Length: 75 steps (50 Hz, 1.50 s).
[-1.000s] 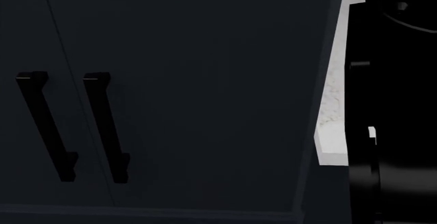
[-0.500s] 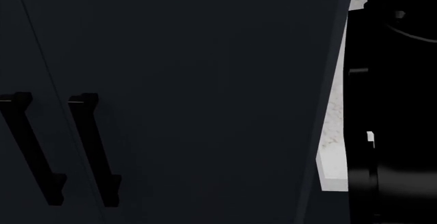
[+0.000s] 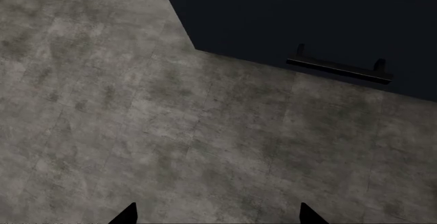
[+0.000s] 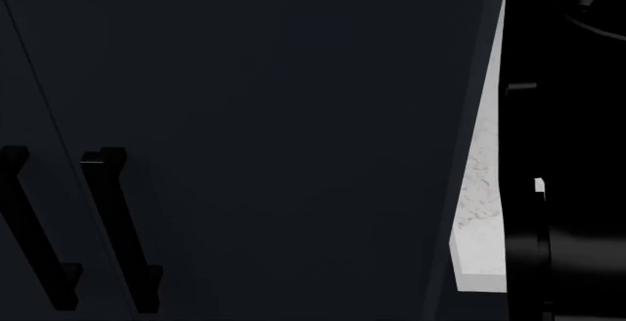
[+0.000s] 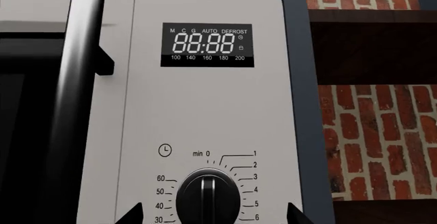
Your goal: Press the stop button on the microwave
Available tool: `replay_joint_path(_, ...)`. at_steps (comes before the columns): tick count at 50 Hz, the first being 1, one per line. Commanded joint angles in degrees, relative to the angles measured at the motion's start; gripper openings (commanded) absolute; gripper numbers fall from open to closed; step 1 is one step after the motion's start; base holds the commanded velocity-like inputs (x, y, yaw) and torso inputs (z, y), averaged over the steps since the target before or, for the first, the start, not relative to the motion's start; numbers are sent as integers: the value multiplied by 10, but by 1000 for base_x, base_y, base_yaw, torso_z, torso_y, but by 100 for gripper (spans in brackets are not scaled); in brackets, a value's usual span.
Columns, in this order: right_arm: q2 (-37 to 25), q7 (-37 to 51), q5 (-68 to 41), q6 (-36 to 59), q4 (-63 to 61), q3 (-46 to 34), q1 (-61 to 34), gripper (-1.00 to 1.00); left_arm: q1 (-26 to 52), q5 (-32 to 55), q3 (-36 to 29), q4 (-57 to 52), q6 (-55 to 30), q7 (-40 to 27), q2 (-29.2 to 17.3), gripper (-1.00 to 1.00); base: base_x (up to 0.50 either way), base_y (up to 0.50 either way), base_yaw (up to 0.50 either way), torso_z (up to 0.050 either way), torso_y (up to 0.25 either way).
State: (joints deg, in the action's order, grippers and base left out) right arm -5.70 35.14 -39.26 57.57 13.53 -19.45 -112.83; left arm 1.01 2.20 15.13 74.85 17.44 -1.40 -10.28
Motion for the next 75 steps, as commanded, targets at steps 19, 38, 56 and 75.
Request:
replay_joint_path(19,-3,9,-9,-8,-6,-13,5,100,-1,0,0,1,0,0,0,100,140,0,0,0,0)
replay_joint_path(38,-13,86,-67,98,-112,16,9,100,-1,0,0,1,0,0,0,100,0,0,0,0,0)
replay_joint_path(56,-11,169,-147,192,-222,69,34,-100,-1,0,0,1,0,0,0,100,0,0,0,0,0)
replay_joint_path(75,-21,197,-178,213,-250,74,68,-100,-1,0,0,1,0,0,0,100,0,0,0,0,0)
